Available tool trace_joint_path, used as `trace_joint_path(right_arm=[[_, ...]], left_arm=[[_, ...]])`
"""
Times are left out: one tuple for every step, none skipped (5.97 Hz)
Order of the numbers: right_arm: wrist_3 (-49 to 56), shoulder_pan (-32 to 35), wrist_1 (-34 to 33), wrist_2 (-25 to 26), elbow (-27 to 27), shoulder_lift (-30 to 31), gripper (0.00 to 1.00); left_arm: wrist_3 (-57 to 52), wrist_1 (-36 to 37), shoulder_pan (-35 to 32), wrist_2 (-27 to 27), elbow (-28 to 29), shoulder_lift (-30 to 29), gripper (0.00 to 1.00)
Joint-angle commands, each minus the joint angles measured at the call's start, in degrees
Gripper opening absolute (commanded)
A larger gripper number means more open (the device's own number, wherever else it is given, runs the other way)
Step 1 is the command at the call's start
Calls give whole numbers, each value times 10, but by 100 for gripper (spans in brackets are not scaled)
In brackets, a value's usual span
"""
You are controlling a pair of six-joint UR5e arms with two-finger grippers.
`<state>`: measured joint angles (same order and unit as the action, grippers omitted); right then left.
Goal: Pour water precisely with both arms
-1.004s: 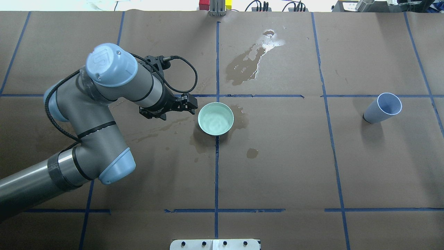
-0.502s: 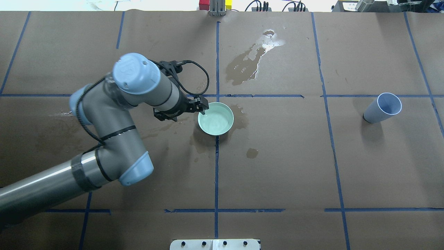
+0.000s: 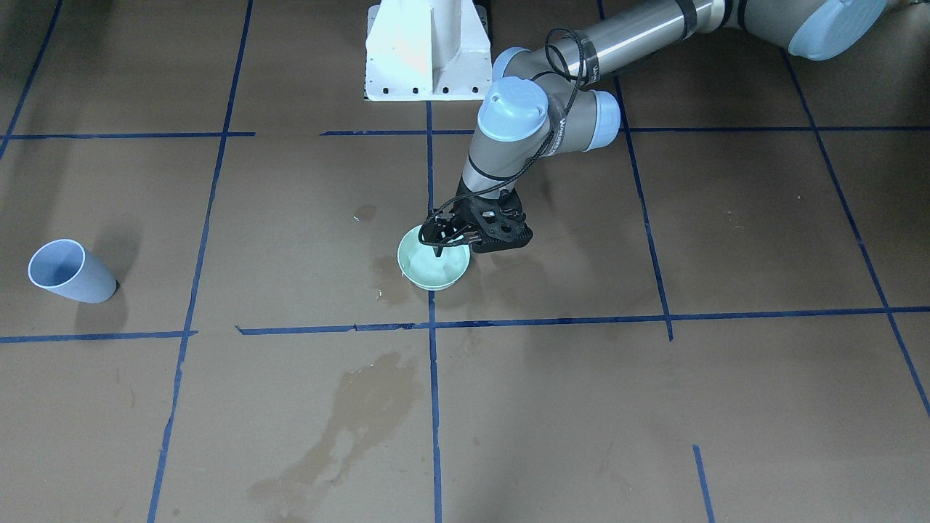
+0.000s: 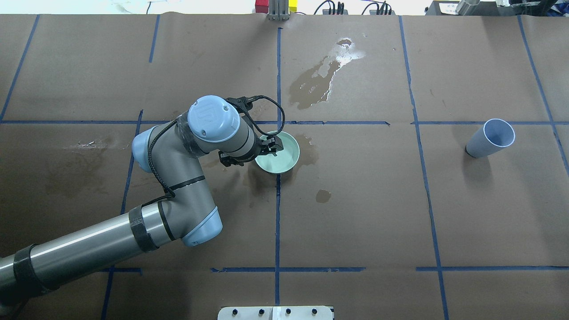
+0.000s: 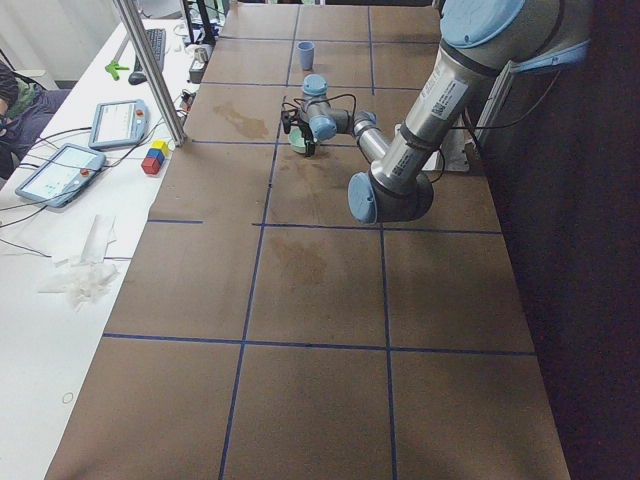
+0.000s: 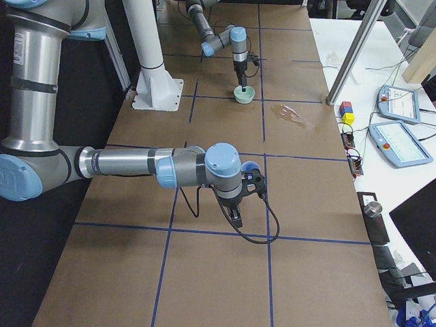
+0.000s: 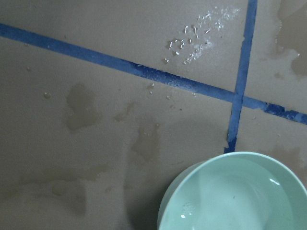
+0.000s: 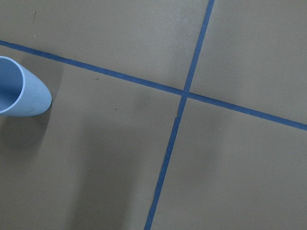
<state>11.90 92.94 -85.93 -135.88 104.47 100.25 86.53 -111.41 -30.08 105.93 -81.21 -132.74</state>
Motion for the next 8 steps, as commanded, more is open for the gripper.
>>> trace_joint_path(right_arm=[[0, 0, 1, 0, 1, 0, 100], [0, 0, 1, 1, 1, 0, 100], [0, 0, 1, 1, 0, 0, 100], [0, 0, 1, 1, 1, 0, 100], [0, 0, 1, 1, 1, 0, 100], [5, 0, 1, 2, 1, 0, 100], [4, 0, 1, 2, 1, 0, 100], [1, 0, 1, 2, 0, 0, 100]], left_arm=[[1, 0, 7, 0, 6, -1, 67], [0, 0, 9, 0, 5, -1, 30], [-1, 0, 9, 0, 5, -1, 7], [-5, 0, 9, 0, 4, -2, 0], [-6, 0, 7, 0, -1, -2, 0], [-6, 1, 2, 1, -3, -2, 0], [-6, 5, -9, 5, -17, 0, 0], [-6, 8, -29, 40, -30, 5, 0]])
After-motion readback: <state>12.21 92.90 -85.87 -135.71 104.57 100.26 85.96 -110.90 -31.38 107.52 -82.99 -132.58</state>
